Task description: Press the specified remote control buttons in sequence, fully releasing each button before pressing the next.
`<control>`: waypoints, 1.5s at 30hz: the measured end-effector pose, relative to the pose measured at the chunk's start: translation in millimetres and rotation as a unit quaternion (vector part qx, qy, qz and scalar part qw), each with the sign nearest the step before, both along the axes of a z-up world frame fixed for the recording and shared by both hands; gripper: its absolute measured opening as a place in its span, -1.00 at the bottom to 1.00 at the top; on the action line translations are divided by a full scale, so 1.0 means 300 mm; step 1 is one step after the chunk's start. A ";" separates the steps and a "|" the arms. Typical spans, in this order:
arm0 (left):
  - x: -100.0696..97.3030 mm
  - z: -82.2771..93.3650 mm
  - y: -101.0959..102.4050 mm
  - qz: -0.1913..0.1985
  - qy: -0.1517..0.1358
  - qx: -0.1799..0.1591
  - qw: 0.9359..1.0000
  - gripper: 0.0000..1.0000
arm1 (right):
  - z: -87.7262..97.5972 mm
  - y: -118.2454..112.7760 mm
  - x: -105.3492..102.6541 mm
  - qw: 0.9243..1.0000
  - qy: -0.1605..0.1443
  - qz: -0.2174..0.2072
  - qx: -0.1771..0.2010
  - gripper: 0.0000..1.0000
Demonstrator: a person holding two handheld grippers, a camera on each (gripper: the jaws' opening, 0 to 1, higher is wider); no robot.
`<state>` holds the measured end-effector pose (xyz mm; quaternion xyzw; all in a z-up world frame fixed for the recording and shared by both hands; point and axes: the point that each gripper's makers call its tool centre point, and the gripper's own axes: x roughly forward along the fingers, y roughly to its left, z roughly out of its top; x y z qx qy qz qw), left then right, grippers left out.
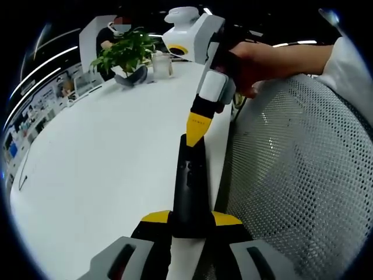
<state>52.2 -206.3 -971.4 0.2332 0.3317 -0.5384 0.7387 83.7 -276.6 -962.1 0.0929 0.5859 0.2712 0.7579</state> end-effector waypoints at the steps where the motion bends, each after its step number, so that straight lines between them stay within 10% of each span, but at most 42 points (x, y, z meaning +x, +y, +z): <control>1: 0.000 0.000 0.000 0.000 0.000 0.000 1.000 -0.51 | 0.000 0.002 0.000 1.000 -0.007 0.011 -0.007 -1.00; 45: -0.026 0.001 -0.028 -0.020 -0.001 -0.001 1.000 -0.52 | -0.001 0.012 -0.012 1.000 0.008 0.027 -0.012 -1.00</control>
